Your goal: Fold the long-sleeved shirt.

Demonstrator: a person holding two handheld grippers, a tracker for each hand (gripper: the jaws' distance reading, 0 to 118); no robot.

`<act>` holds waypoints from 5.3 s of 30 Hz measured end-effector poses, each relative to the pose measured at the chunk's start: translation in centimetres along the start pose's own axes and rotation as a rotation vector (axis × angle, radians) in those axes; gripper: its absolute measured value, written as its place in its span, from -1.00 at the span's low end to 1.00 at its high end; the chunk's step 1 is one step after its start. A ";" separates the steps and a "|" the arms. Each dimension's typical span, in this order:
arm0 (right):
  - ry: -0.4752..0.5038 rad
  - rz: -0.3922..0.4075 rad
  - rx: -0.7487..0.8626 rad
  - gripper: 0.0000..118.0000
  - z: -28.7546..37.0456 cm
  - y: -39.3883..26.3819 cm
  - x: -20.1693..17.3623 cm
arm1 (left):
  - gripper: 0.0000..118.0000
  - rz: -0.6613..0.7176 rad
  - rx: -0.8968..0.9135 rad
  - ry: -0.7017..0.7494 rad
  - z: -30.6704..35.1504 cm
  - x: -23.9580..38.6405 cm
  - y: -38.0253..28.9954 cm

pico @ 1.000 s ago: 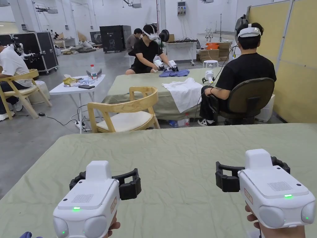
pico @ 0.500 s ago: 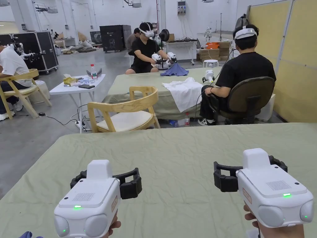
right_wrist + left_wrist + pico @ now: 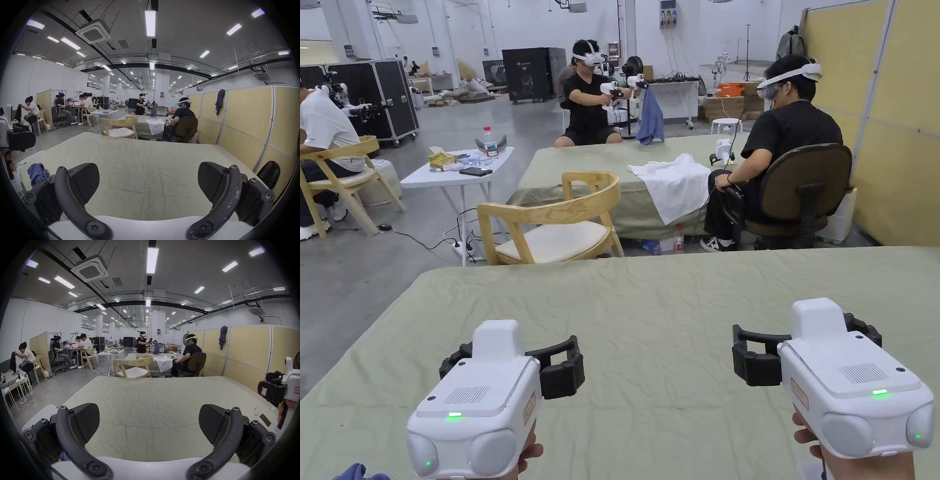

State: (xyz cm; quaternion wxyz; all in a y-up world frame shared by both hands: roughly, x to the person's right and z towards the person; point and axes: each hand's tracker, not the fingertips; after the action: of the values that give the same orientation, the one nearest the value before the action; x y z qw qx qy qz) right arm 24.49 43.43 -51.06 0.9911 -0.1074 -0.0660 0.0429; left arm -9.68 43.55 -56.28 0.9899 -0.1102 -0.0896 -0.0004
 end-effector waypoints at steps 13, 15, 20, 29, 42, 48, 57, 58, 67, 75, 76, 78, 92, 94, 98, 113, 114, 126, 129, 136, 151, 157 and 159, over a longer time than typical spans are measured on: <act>0.082 -0.042 -0.017 -0.48 -0.1 -0.2 0.3 | -0.40 -0.013 0.028 0.033 0.0 0.3 -0.1; 0.058 -0.041 -0.006 -0.78 0.0 -0.4 0.1 | -0.70 -0.013 0.023 0.026 -0.1 0.4 0.0; 0.068 -0.043 -0.006 -0.95 0.2 -0.3 0.3 | -0.89 -0.010 0.048 0.051 0.1 0.6 -0.6; 0.009 -0.094 -0.034 -0.97 0.1 -0.2 0.6 | -0.95 0.059 0.024 0.010 0.0 0.4 -0.6; 0.083 -0.044 -0.060 -0.98 -0.6 -0.3 -1.8 | -0.99 0.051 -0.004 0.035 0.5 -1.1 -1.4; 0.213 -0.007 -0.072 -0.98 -2.3 -0.4 -7.1 | -1.00 0.066 -0.021 0.133 2.3 -5.2 -3.0; 0.497 0.071 -0.102 -0.98 -3.6 -1.2 -19.5 | -1.00 0.132 -0.080 0.396 8.1 -14.6 -6.2; 0.525 0.071 -0.097 -0.98 -3.6 -1.4 -20.8 | -1.00 0.131 -0.091 0.415 8.9 -15.6 -6.4; 0.705 0.098 -0.114 -0.98 -2.9 -1.7 -29.4 | -1.00 0.187 -0.120 0.599 15.1 -21.9 -9.1; 0.742 0.109 -0.144 -0.98 -3.6 -2.8 -31.2 | -1.00 0.223 -0.159 0.571 14.9 -23.7 -9.0; 0.737 0.112 -0.151 -0.98 -3.8 -3.1 -31.1 | -1.00 0.222 -0.194 0.523 14.2 -24.0 -8.7; 0.733 0.120 -0.175 -0.98 -4.3 -3.6 -30.8 | -1.00 0.142 -0.257 0.507 12.5 -24.3 -8.1; 0.714 0.186 -0.346 -0.97 -9.4 -8.7 -33.0 | -0.99 -0.061 -0.861 0.082 -2.2 -29.7 -9.0; 0.730 0.200 -0.361 -0.97 -9.8 -9.0 -33.7 | -0.97 -0.044 -0.868 0.060 -3.6 -30.3 -9.7; 0.740 0.221 -0.369 -0.97 -10.4 -9.4 -34.9 | 0.33 -0.043 -0.837 0.066 -5.4 -31.8 -10.3; 0.740 0.249 -0.412 -0.97 -10.9 -10.7 -35.8 | 0.76 0.135 -1.032 0.028 -11.3 -35.9 -20.6; 0.740 0.250 -0.412 -0.97 -10.9 -10.7 -35.8 | 0.76 0.166 -1.057 0.022 -11.2 -36.0 -21.2; 0.735 0.216 -0.383 -0.97 -9.8 -9.5 -35.2 | -0.65 0.026 -0.932 0.023 -7.4 -33.3 -19.0; 0.741 0.211 -0.363 -0.97 -9.1 -9.0 -34.8 | -0.64 0.072 -0.936 0.022 -6.6 -32.6 -19.5; 0.695 0.177 -0.312 -0.97 -7.5 -7.2 -30.7 | -0.65 0.055 -0.782 0.055 -4.3 -30.0 -15.5; 0.374 0.025 -0.137 -0.97 -2.9 -1.7 -12.1 | -0.69 -0.155 -0.179 -0.074 -3.1 -13.1 7.2; 0.243 -0.056 -0.089 -0.97 -0.8 -0.5 -4.8 | -0.70 -0.220 -0.061 -0.203 -3.4 -4.4 14.1; 0.198 -0.071 -0.073 -0.97 -0.2 -0.5 -3.0 | -0.70 -0.216 -0.051 -0.249 -4.0 -2.2 15.3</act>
State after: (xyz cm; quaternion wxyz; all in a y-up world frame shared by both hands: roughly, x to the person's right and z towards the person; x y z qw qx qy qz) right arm 21.58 42.61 -51.54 0.9891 -0.1448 0.0267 -0.0055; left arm -10.86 57.60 -63.87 0.9622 -0.1240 -0.2230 -0.0954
